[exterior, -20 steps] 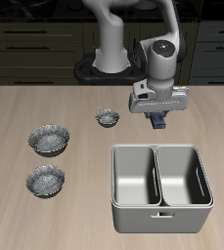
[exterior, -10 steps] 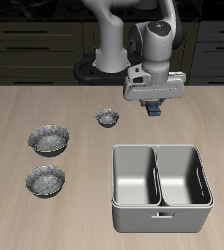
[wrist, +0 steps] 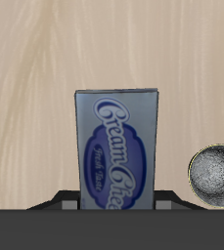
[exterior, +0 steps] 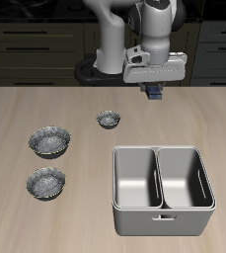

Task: Place the cream cheese in the middle-sized bowl

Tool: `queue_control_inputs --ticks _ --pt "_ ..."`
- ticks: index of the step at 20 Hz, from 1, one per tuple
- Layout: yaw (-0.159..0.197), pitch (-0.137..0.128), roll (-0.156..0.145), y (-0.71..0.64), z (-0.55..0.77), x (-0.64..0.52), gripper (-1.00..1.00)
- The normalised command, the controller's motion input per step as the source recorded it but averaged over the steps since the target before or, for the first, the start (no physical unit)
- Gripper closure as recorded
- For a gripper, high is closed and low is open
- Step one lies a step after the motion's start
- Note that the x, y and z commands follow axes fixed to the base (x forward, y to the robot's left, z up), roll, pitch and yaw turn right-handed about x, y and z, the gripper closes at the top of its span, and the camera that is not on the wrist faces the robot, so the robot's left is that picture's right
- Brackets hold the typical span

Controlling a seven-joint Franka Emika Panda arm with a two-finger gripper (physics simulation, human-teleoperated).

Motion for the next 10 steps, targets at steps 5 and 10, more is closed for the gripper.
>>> queue_control_inputs --ticks 5,10 --pt "0.007 -0.035 -0.001 -0.09 0.27 0.00 1.00" --pt "0.010 -0.015 -0.012 -0.24 0.19 0.04 1.00"
